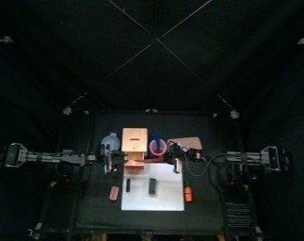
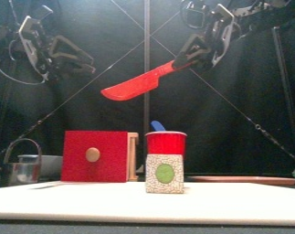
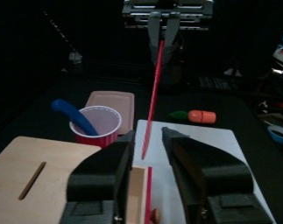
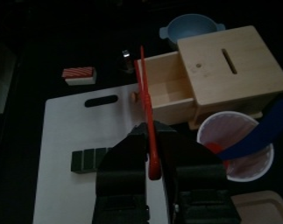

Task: Place sushi on board then cut the sushi with the knife then place the pieces on the plate
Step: Grasp knife edge with left hand

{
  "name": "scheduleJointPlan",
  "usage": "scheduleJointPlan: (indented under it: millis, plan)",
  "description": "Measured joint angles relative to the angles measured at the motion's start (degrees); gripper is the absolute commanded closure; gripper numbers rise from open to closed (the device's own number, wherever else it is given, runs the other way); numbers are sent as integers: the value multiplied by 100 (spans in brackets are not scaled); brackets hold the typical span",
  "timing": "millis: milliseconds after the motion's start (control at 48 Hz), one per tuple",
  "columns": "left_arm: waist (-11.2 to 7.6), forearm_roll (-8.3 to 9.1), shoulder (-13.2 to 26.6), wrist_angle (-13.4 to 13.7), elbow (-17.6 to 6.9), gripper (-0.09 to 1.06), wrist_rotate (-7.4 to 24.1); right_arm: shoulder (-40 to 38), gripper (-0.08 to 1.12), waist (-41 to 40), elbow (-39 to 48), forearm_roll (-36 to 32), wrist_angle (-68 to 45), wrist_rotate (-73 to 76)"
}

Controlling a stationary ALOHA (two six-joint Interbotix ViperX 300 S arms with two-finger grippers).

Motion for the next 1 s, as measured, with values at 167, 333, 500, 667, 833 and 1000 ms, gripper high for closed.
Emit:
scheduleJointPlan:
  millis: [167,333,500,667,833,1000]
  plan:
    - [-123,0,387,0,-141,0,0,-9,71,185,149,-114,-369,0]
    - [-149,0,642,0,-281,0,26,-18,71,299,176,-141,-606,0]
    - [-149,0,958,0,-316,1,26,-26,71,343,185,-149,-650,0]
    - [-132,-9,1090,0,-439,4,26,-18,71,343,176,-141,-659,0]
    - [-62,-70,1090,0,-457,17,26,-18,71,352,185,-123,-659,9]
    - [-70,-53,1107,114,-457,33,26,-26,71,360,185,-114,-729,9]
